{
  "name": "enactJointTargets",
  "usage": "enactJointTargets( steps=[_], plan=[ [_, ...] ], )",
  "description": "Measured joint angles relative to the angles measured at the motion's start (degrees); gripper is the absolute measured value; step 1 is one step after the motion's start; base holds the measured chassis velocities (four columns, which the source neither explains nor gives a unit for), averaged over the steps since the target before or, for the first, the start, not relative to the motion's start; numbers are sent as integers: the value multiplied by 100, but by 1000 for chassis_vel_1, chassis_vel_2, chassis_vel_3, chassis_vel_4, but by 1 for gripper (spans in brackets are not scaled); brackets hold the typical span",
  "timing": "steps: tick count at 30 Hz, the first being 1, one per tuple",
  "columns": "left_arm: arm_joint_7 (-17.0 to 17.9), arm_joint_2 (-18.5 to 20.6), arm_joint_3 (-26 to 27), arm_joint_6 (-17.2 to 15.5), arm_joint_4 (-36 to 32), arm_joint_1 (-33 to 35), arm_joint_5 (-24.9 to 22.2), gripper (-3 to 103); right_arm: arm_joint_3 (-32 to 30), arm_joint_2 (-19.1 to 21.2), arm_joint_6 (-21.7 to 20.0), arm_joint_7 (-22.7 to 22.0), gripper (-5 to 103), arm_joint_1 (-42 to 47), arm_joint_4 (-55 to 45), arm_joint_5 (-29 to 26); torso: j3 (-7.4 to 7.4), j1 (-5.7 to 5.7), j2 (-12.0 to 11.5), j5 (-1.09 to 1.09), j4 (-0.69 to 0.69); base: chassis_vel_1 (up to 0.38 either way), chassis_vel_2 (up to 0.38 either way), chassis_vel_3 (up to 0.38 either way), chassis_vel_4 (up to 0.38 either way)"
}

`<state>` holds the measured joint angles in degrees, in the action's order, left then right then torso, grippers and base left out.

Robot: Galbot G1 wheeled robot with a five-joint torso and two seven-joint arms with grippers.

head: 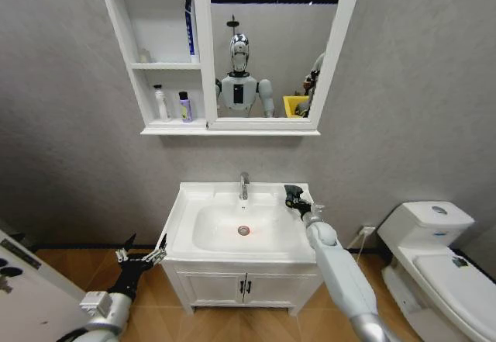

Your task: Move facial cleanser and shampoo from washbasin to cabinet, then wipe washbasin with towel.

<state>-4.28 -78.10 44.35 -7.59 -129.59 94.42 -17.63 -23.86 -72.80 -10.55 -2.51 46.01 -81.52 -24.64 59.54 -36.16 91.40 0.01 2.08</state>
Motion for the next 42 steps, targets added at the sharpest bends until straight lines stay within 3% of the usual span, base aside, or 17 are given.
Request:
enactJointTargets(
  steps=[5,8,23,31,33,35,37,39,41,42],
  plan=[
    [-1,0,0,0,0,0,0,100,202,-51,-82,-236,11,643,-799,20,0,0,0,0,1,0,0,0,0],
    [-1,0,0,0,0,0,0,100,324,-77,-87,-321,4,859,-1030,50,-1,0,0,-2,1,0,0,0,0],
    [-1,0,0,1,0,-1,0,100,511,-156,-65,-598,4,1455,-1612,203,0,1,0,0,2,-69,62,56,-70],
    [-1,0,0,1,0,-3,0,100,578,-159,-180,-911,32,1818,-1852,-33,3,-11,-5,2,1,-143,148,123,-116],
    [-1,0,0,1,0,-3,0,100,612,36,-478,-1050,42,1823,-1839,-275,2,-7,-4,0,0,-43,8,2,-7],
    [-1,0,0,1,0,-2,0,100,645,138,-601,-1127,42,1835,-1862,-381,2,-5,-4,-1,1,0,0,0,0],
    [-1,0,1,2,0,-1,0,100,708,357,-736,-1222,54,1875,-1926,-530,0,1,-2,2,3,61,-20,-31,23],
    [-1,0,0,2,0,0,0,100,733,543,-807,-1276,54,1928,-1974,-608,-1,5,1,-2,2,66,-27,-50,50],
    [-1,0,0,2,0,0,0,100,746,844,-832,-1314,73,2033,-1974,-680,-1,5,2,0,0,48,-50,-58,42],
    [-1,0,0,2,0,0,0,100,735,883,-759,-1309,72,2055,-1917,-642,-1,5,2,0,0,0,0,0,0]
  ],
)
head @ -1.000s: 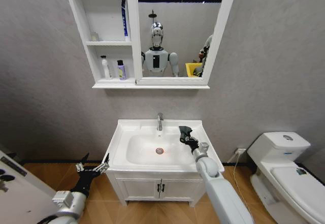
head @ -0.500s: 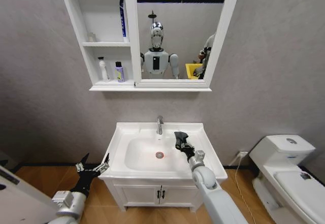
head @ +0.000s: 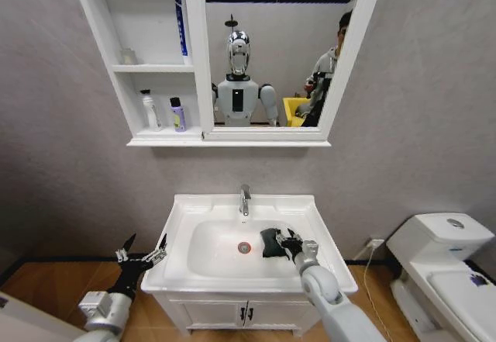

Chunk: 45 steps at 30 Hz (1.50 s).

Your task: Move facial cleanser and shampoo from washbasin to cabinet, then wipe washbasin with towel.

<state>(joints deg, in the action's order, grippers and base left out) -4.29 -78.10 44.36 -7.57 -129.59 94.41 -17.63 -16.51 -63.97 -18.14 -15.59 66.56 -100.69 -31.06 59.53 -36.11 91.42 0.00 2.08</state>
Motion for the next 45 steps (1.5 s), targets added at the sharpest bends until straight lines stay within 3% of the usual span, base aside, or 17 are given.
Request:
enactJointTargets(
  steps=[6,7,9,10,13,15,18,21,35,45],
  plan=[
    [0,0,0,0,0,-1,0,100,-17,-117,220,119,57,-65,54,249,1,-7,-2,2,0,0,0,0,0],
    [-1,0,0,0,0,-1,0,100,55,-193,228,130,49,-198,65,258,1,-8,-2,0,1,0,0,0,0],
    [-1,0,0,0,0,-1,0,100,226,-316,199,158,59,-436,171,234,1,-7,-2,-1,3,0,0,0,0],
    [-1,0,0,0,0,-1,0,100,226,-316,199,158,59,-436,171,234,1,-7,-2,-1,3,0,0,0,0],
    [-1,0,0,0,0,-1,0,100,608,-491,17,83,76,-710,469,141,1,-7,-2,-1,4,0,0,0,0],
    [-1,0,-1,0,0,-1,0,100,718,-544,-73,22,76,-751,563,138,1,-7,-2,0,2,0,0,0,0],
    [-1,0,0,-1,0,-1,0,100,932,-655,-276,-120,91,-829,817,141,1,-7,-3,0,2,0,0,0,0],
    [-1,0,0,0,0,-1,0,100,1008,-676,-285,-142,99,-882,999,150,1,-7,-2,-1,2,0,0,0,0],
    [0,0,0,-1,0,-1,0,100,1146,-681,-164,-72,103,-1385,1894,240,1,-7,-2,0,2,0,0,0,0],
    [-1,0,0,-1,0,-1,0,100,1241,-695,-133,-5,75,-1548,2214,117,1,-7,-3,0,1,0,0,0,0]
  ],
)
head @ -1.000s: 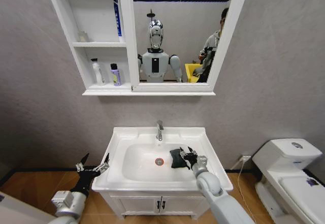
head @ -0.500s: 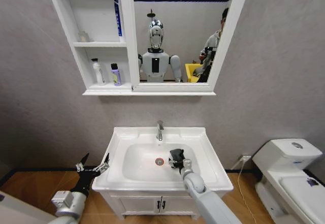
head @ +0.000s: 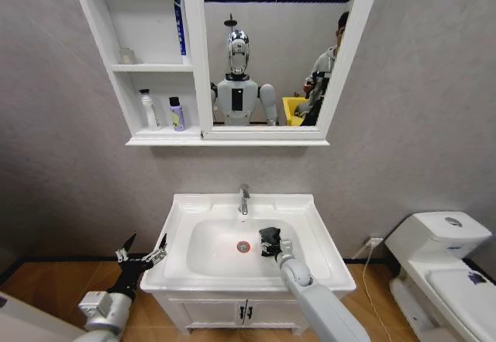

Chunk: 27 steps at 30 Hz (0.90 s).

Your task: Move facial cleanser and shampoo from washbasin to cabinet, then wipe washbasin with towel.

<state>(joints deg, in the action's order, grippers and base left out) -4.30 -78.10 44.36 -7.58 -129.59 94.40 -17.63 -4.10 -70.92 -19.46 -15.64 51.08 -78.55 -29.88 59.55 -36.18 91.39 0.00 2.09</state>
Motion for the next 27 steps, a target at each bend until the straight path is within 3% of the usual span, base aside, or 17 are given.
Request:
enactJointTargets(
  steps=[1,2,4,7,10,12,19,24,27],
  plan=[
    [0,0,0,0,0,0,0,100,0,0,0,0,75,0,0,0,0,0,0,0,0,0,0,0,0],
    [0,0,0,0,0,0,0,100,11,-4,2,-1,64,-19,20,7,0,0,0,0,0,0,0,0,0],
    [0,0,0,0,0,0,0,100,25,0,9,-1,53,-51,57,14,0,0,1,0,0,0,0,0,0],
    [0,0,0,0,0,0,0,100,28,14,27,-1,47,-75,86,17,0,1,0,0,0,0,0,0,0],
    [0,0,0,0,0,0,0,100,22,37,31,-3,30,-93,103,18,0,0,0,0,1,0,0,0,0],
    [0,0,0,0,0,0,0,100,16,47,32,-1,30,-93,101,13,0,1,0,0,1,0,0,0,0],
    [0,0,0,0,0,0,0,100,-95,260,30,64,4,18,-164,78,0,0,0,1,1,0,0,0,0],
    [0,0,0,0,0,0,0,100,-197,381,30,89,4,80,-341,284,0,1,0,0,-1,0,0,0,0],
    [0,0,0,0,0,0,0,100,-282,537,50,132,4,163,-576,755,0,0,0,-1,0,0,0,0,0]
  ],
)
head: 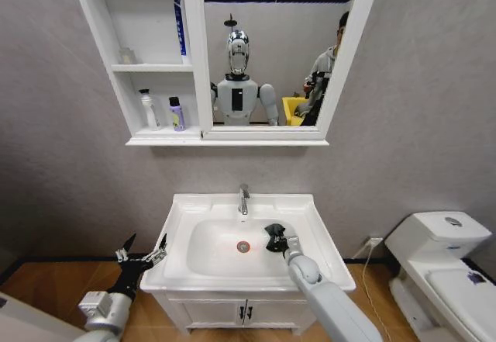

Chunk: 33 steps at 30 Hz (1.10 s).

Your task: Move facial cleanser and shampoo from washbasin to cabinet, then wipe washbasin with towel.

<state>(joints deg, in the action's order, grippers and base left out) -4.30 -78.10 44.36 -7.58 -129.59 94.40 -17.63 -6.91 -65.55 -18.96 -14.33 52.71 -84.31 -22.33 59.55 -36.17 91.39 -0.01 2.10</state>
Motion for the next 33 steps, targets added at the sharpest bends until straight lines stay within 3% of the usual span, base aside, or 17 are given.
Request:
enactJointTargets(
  steps=[5,12,26,33],
  plan=[
    [0,0,0,0,0,0,0,100,-45,127,-88,4,4,106,-125,136,0,1,0,1,-1,0,0,0,0],
    [0,0,0,0,0,0,0,100,63,-118,-287,-113,4,69,194,-532,0,0,1,1,0,0,0,0,0],
    [-1,0,0,0,0,0,0,100,629,-1375,-480,-14,4,-883,1421,-1669,0,0,0,1,1,0,0,0,0],
    [0,0,0,0,0,0,0,100,842,-1916,-416,143,4,-1133,1825,-1429,0,0,0,-1,0,0,0,0,0]
  ],
)
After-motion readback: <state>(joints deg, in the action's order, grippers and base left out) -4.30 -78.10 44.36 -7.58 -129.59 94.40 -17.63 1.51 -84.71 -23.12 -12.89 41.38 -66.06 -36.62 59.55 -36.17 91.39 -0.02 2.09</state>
